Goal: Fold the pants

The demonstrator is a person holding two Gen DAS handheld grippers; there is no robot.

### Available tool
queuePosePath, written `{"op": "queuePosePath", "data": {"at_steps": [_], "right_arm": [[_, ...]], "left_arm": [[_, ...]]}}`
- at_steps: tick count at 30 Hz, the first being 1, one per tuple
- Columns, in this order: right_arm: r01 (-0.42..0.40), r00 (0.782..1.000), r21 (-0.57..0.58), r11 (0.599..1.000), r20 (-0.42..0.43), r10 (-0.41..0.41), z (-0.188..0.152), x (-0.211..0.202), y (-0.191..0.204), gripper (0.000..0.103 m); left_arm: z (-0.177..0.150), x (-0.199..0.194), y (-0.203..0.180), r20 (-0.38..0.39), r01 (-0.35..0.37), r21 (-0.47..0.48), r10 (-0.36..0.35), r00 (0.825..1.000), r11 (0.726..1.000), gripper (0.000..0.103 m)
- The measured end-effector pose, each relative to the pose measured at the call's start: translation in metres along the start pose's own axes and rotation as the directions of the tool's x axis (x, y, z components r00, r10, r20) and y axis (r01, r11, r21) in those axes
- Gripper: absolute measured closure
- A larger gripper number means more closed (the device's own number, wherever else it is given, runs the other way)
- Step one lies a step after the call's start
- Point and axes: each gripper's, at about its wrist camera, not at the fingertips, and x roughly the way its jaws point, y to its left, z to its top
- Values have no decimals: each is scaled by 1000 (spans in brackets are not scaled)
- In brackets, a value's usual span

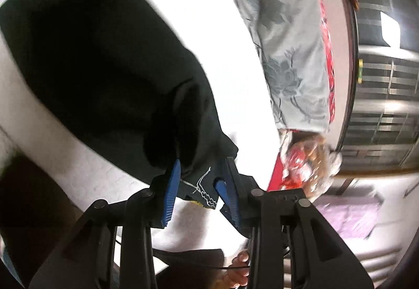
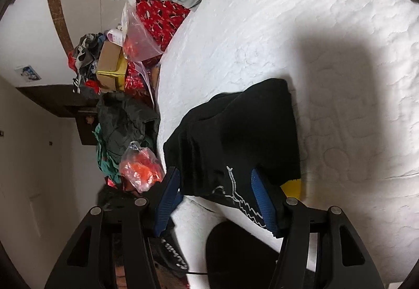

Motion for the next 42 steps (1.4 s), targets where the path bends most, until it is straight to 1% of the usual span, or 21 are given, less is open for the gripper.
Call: {"op": "queuePosePath", "data": {"at_steps": [3,6,7,12,14,16,18,19,20,21,22,23,25,27,30,31,33,35,37,40,42], "right_arm": [[69,997,-24,997,20,-69,-1,-3,-15,45],[57,998,6,998,30,-57,-1,-1,-32,49],[48,998,11,999,30,-49,-1,-3,-31,49],[-25,998,-36,999,54,27,-1,-26,-12,47],[-36,998,-49,998,48,38,-6,-29,-9,47],[-58,998,-38,998,36,60,-12,-28,-12,47],[-46,999,-31,998,15,46,-18,-22,-20,47],[-8,1000,-29,1000,12,8,-21,-19,-27,49],[21,1000,-23,1000,12,-20,-23,-15,-35,52],[25,1000,-19,1000,14,-25,-23,-14,-41,54],[23,1000,-13,1000,21,-23,-23,-15,-45,56],[16,1000,-6,1000,19,-15,-22,-16,-45,55],[-2,1000,-9,1000,16,2,-20,-20,-39,53],[-26,998,-42,999,63,28,-13,-33,-27,52],[-46,992,-58,997,118,53,4,-42,-15,49],[-43,991,-62,997,122,51,7,-41,-12,49],[-27,991,-61,998,133,35,13,-32,-11,49],[25,992,-50,998,129,-19,17,-20,-16,49],[75,991,-33,997,115,-71,19,-7,-23,51],[83,989,-29,996,127,-78,19,-6,-20,49],[99,986,-79,992,140,-87,16,-14,-7,49]], "left_arm": [[2,19,-10,-9,-56,65,57,998,996,61],[7,54,-9,-74,-204,119,213,974,972,62],[7,55,-8,-86,-210,120,221,971,970,62],[-5,30,-32,-65,-97,194,112,992,976,62],[-12,25,-46,-55,-81,261,99,994,962,61],[-18,32,-56,-45,-104,341,126,991,934,61],[-19,43,-55,-33,-168,369,194,981,914,61],[-18,54,-50,-12,-241,379,265,964,893,61],[-16,63,-46,8,-306,385,328,945,871,61],[-11,72,-37,25,-393,390,416,909,833,61],[-7,77,-30,8,-393,386,423,906,835,64],[-5,74,-28,0,-373,373,402,915,849,64],[-1,57,-29,-19,-291,329,314,949,898,64],[-3,41,-36,-18,-212,321,229,973,923,63],[-6,31,-43,-18,-132,320,146,989,938,61],[-8,34,-45,-26,-125,336,143,989,933,60],[-14,48,-49,-15,-198,390,221,975,899,60],[-13,69,-39,-13,-288,418,322,947,862,60],[-10,84,-27,-26,-333,415,377,926,847,62],[-2,63,-25,-58,-259,364,300,952,895,62],[5,43,-27,-53,-222,358,257,965,907,62]]}}
